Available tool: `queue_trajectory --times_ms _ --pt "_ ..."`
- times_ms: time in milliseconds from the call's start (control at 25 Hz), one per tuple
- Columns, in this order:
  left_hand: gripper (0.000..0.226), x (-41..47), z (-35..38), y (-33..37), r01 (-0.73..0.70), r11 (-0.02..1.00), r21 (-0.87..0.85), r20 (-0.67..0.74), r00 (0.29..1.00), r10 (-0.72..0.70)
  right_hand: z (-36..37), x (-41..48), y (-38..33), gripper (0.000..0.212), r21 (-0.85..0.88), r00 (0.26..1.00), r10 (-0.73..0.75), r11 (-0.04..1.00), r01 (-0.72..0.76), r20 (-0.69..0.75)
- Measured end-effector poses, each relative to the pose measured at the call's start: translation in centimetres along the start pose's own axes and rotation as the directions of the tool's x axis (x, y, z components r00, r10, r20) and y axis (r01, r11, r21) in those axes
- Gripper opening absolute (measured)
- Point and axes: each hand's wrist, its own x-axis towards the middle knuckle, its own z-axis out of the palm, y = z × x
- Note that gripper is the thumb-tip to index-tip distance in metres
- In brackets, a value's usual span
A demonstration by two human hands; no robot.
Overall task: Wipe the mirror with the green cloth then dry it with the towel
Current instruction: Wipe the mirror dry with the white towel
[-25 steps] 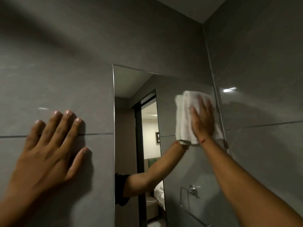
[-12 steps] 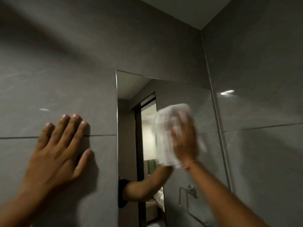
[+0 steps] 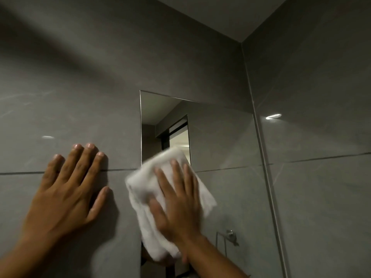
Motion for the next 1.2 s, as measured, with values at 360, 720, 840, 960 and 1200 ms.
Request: queue_trajectory --times_ms 360,720,840,960,1200 --pt "0.11 -0.8 4.6 -2.3 0.035 0.999 0.03 0.173 0.984 -0.04 -2.2 19.4 5.9 0.066 -0.024 0.999 0.003 1.0 -0.003 -0.038" --pt "0.092 0.6 -3.3 1.3 0.003 0.998 0.062 0.064 0.998 -0.007 -4.0 1.4 21.5 0.081 0.147 0.773 0.629 0.775 -0.614 -0.084" --pt "0.091 0.9 -4.6 1.8 0.023 0.998 0.055 0.142 0.989 -0.031 -2.4 -5.1 13.2 0.074 0.05 0.859 0.511 0.859 -0.509 -0.026" --pt "0.091 0.9 -4.8 1.7 0.02 0.999 0.048 0.186 0.982 -0.028 -1.3 -1.9 5.8 0.069 0.028 0.947 0.322 0.946 -0.322 -0.001" --pt "0.094 1.0 -5.4 1.9 0.034 0.999 -0.01 0.249 0.968 -0.03 -1.0 13.6 0.4 0.069 0.029 0.982 0.187 0.982 -0.187 -0.018"
